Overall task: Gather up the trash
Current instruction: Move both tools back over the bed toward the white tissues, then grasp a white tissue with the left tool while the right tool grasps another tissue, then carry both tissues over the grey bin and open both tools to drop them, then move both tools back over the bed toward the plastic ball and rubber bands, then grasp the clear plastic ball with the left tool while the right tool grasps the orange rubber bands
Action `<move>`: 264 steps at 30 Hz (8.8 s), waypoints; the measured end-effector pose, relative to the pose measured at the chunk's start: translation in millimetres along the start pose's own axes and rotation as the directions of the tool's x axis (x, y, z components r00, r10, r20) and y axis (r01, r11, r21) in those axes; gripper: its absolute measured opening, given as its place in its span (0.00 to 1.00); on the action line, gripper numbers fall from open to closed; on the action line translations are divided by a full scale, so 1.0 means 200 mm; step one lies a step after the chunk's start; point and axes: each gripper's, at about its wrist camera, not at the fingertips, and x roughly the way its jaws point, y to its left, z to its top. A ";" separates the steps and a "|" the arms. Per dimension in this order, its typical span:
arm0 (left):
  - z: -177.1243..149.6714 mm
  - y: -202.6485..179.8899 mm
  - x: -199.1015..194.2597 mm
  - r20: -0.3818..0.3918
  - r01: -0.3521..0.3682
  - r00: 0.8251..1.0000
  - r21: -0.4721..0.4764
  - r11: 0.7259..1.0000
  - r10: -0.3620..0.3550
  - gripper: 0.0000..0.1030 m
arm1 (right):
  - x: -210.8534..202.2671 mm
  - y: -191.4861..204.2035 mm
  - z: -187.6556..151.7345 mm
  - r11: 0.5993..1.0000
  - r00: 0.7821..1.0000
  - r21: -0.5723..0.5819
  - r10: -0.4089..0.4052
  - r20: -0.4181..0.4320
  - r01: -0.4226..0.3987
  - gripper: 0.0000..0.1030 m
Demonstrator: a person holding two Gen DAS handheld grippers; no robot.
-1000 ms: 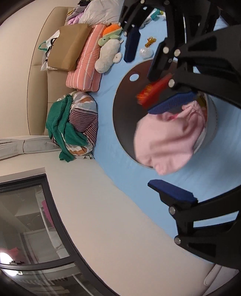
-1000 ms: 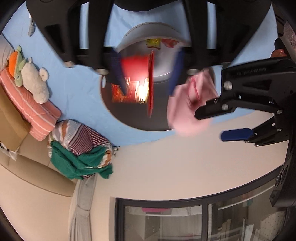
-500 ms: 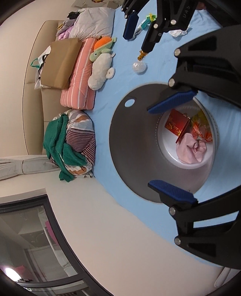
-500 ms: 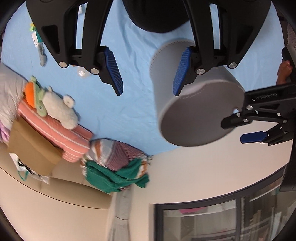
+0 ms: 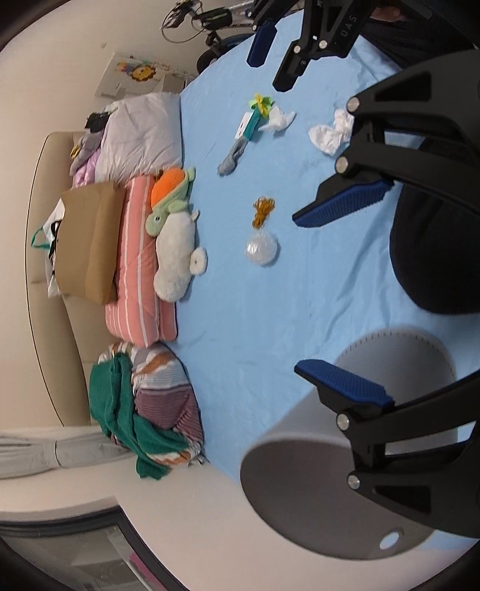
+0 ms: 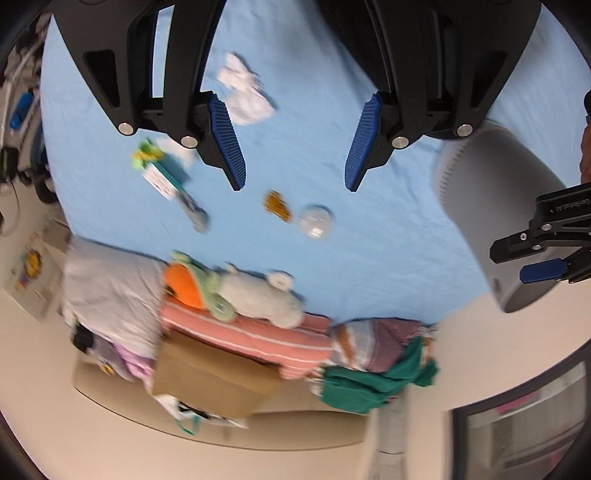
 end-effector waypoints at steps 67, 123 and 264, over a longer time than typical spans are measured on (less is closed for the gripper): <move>-0.16 -1.17 1.27 -0.389 0.360 0.880 0.172 0.917 -0.272 0.07 | 0.90 -0.91 -0.49 0.945 0.954 0.278 -0.092 -0.287 0.174 0.50; -0.04 -0.34 0.50 -0.143 0.130 0.981 -0.014 0.991 -0.131 0.07 | 0.39 -0.08 -0.06 0.997 0.995 0.066 0.052 -0.083 -0.047 0.20; 0.15 -0.21 1.74 -0.248 0.177 0.951 -0.062 0.982 -0.187 0.36 | 1.73 -0.12 0.06 0.983 0.929 0.001 0.174 -0.326 -0.184 0.10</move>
